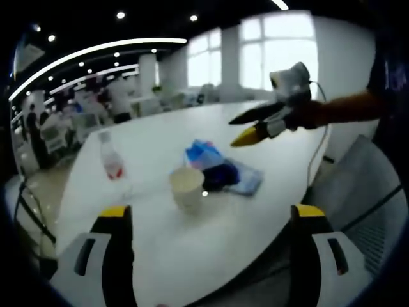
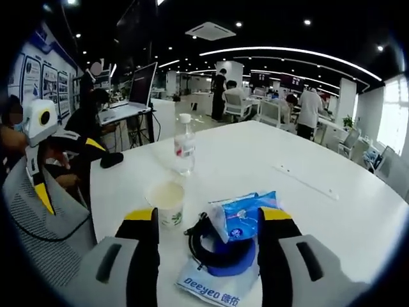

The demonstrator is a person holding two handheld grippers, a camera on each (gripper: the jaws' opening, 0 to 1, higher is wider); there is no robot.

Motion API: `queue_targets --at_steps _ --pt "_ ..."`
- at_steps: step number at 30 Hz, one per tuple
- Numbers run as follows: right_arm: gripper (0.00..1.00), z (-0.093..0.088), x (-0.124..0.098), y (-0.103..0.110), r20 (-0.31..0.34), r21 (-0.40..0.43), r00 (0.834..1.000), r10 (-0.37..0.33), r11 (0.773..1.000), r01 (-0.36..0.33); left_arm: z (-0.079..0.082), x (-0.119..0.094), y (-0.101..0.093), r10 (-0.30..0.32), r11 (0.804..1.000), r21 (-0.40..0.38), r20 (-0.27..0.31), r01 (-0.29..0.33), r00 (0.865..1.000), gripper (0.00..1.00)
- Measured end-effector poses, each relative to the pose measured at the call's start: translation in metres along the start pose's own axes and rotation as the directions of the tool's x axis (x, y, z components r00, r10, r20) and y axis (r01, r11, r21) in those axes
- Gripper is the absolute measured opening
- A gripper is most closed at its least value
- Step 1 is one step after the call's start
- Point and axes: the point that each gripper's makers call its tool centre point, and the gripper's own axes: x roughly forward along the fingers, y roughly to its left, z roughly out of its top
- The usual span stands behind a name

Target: Arrange the tabletop items into an orderly group along one side of the table until the central work area is clear of visible clutter.

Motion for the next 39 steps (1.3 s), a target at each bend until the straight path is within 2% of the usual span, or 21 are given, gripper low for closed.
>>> queue_targets --at_steps 10,22,32,39 --pt "0.55 0.003 0.024 0.006 -0.001 -0.018 0.999 0.041 0.999 -0.041 0.007 -0.001 -0.001 0.001 1.000 -0.015 0.034 0.000 0.999 1.00" --pt "0.51 0.004 0.054 0.019 -0.024 -0.026 0.994 0.103 0.994 -0.103 0.003 0.001 -0.005 -0.018 1.000 -0.001 0.010 0.018 1.000 1.00" --pt "0.40 -0.002 0.077 0.028 -0.057 -0.021 0.987 0.152 0.988 -0.154 0.004 0.002 -0.008 -0.025 1.000 0.013 0.005 0.025 1.000 0.98" --pt "0.29 -0.006 0.092 0.032 -0.076 -0.026 0.983 0.168 0.985 -0.171 0.007 0.001 -0.006 -0.001 1.000 0.016 0.006 0.001 1.000 0.97"
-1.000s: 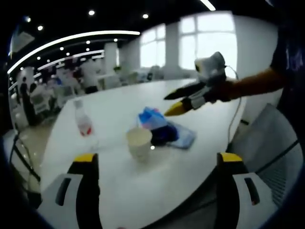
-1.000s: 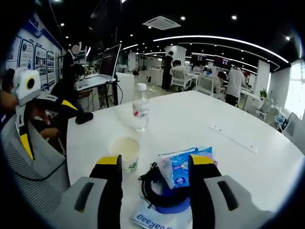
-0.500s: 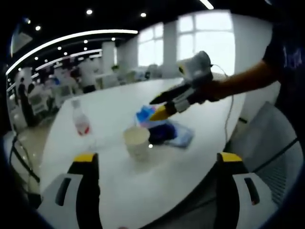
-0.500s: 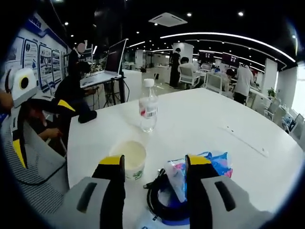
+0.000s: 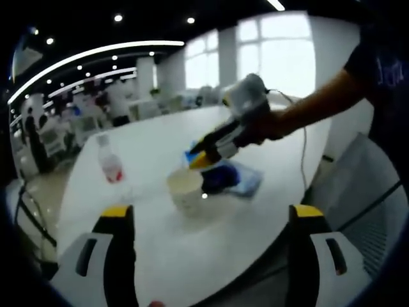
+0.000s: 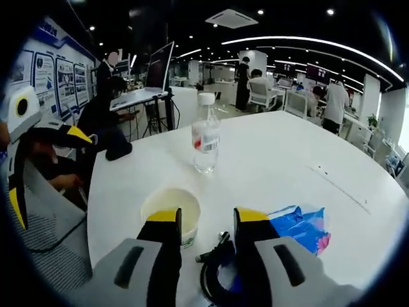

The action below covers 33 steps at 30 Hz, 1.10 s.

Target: Arrange the tabletop items into an orderly group along one side of the table until the central work area is clear of visible clutter.

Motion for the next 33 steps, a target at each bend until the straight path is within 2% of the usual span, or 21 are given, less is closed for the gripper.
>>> queue_targets --at_steps 4,10,23,33 --pt "0.21 -0.003 0.007 -0.002 -0.016 0.011 1.000 0.001 1.000 0.000 0.000 0.000 0.001 0.007 1.000 0.005 -0.003 -0.007 1.000 0.96" --pt "0.19 -0.006 0.016 0.003 -0.039 0.007 0.999 0.028 1.000 -0.028 0.001 -0.001 0.003 0.014 1.000 0.012 -0.006 -0.014 1.000 0.95" --pt "0.06 -0.013 0.032 0.009 -0.086 -0.007 0.995 0.059 0.998 -0.060 -0.004 0.000 0.011 0.021 0.999 0.025 -0.006 -0.021 1.000 0.93" --pt "0.04 -0.014 0.033 0.010 -0.101 -0.016 0.992 0.073 0.997 -0.075 -0.005 0.000 0.013 0.028 0.999 0.028 -0.006 -0.028 1.000 0.90"
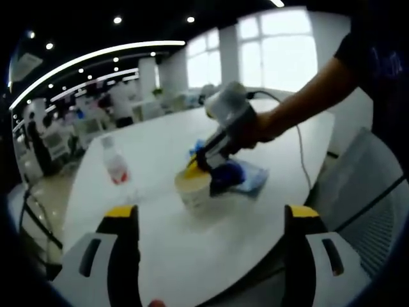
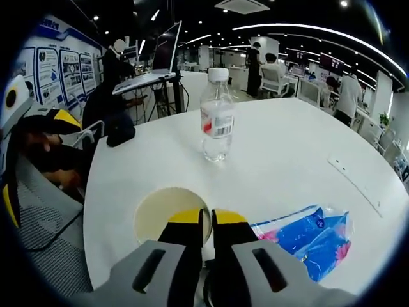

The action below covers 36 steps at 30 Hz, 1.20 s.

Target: Arrange the tabletop items into an orderly group along one side of the table until the central work area is clear of visible clutter.

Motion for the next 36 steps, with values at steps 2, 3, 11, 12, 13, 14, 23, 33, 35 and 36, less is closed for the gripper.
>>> queue_targets --at_steps 2,3,11,12,13,14,23,33,35,36 --pt "0.04 0.000 0.000 -0.001 0.001 0.016 1.000 0.006 1.000 -0.006 0.000 0.000 0.000 0.001 1.000 0.004 0.000 -0.001 1.000 0.90" --pt "0.04 0.001 -0.001 -0.001 0.002 0.017 1.000 0.005 1.000 -0.005 0.000 0.000 0.000 0.002 1.000 0.005 0.000 -0.002 1.000 0.90" --pt "0.01 0.015 -0.006 -0.002 0.028 0.033 1.000 0.010 0.999 -0.011 0.000 0.001 -0.001 -0.001 1.000 0.012 -0.005 0.001 1.000 0.89" --pt "0.01 0.016 -0.006 -0.003 0.028 0.028 1.000 0.010 1.000 -0.011 0.000 0.001 -0.001 -0.001 1.000 0.014 -0.005 0.001 1.000 0.88" --pt "0.01 0.019 -0.007 -0.003 0.031 0.029 0.999 0.010 1.000 -0.011 0.000 0.001 -0.001 -0.001 1.000 0.015 -0.005 0.001 1.000 0.88" --pt "0.01 0.020 -0.008 -0.004 0.034 0.032 0.999 0.010 0.999 -0.011 0.000 0.001 -0.001 -0.001 1.000 0.016 -0.004 0.001 1.000 0.88" --pt "0.01 0.036 -0.009 -0.012 0.054 0.024 0.999 0.006 1.000 -0.007 0.003 0.001 -0.001 0.001 1.000 0.011 0.012 -0.001 1.000 0.90" --pt "0.01 0.045 -0.001 -0.029 0.053 0.047 0.999 0.004 0.999 -0.007 0.004 0.000 0.002 0.016 1.000 0.006 0.022 -0.016 1.000 0.90" --pt "0.01 0.046 0.001 -0.034 0.049 0.050 0.999 -0.001 0.999 -0.002 0.004 0.001 0.001 0.014 1.000 0.006 0.020 -0.014 1.000 0.91" --pt "0.01 0.046 0.003 -0.036 0.047 0.054 0.999 -0.001 0.999 -0.001 0.004 0.001 0.001 0.013 1.000 0.009 0.019 -0.013 1.000 0.91"
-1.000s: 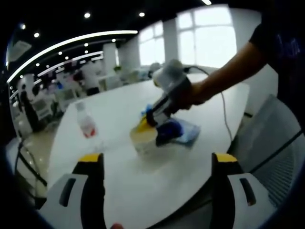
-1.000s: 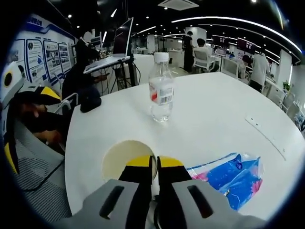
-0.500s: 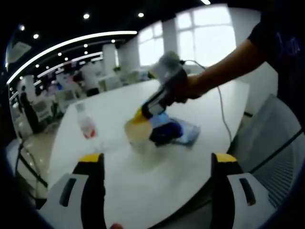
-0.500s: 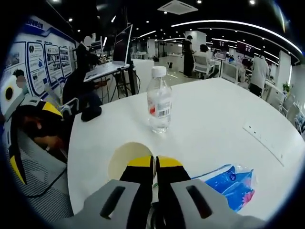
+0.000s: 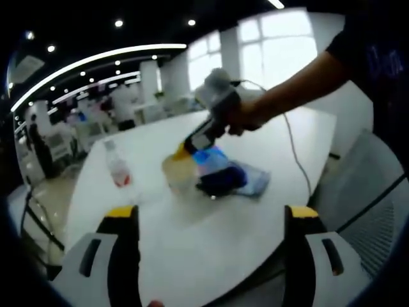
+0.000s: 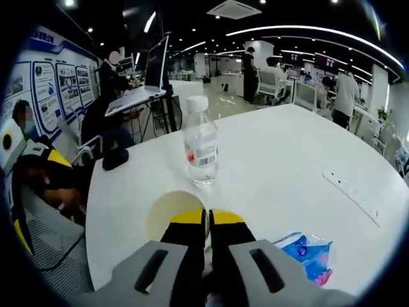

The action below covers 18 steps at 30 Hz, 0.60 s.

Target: Arrange the tabletop items into an orderly group along one side of the table until the central work area is clear of visible clutter.

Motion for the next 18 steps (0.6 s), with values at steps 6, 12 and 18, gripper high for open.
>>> queue_targets --at_steps 6,12,18 --pt "0.01 0.004 0.008 -0.017 0.005 0.100 1.000 -0.017 0.995 0.017 0.001 0.000 0.004 0.019 1.000 -0.002 0.008 -0.019 1.000 0.91" --pt "0.01 0.011 0.016 -0.029 0.019 0.195 0.999 -0.029 0.981 0.024 0.003 -0.001 0.005 0.026 1.000 -0.003 0.013 -0.026 1.000 0.91" --pt "0.01 0.020 0.026 -0.033 0.030 0.248 0.999 -0.027 0.969 0.018 0.003 -0.001 0.006 0.033 0.999 -0.001 0.015 -0.033 0.999 0.91"
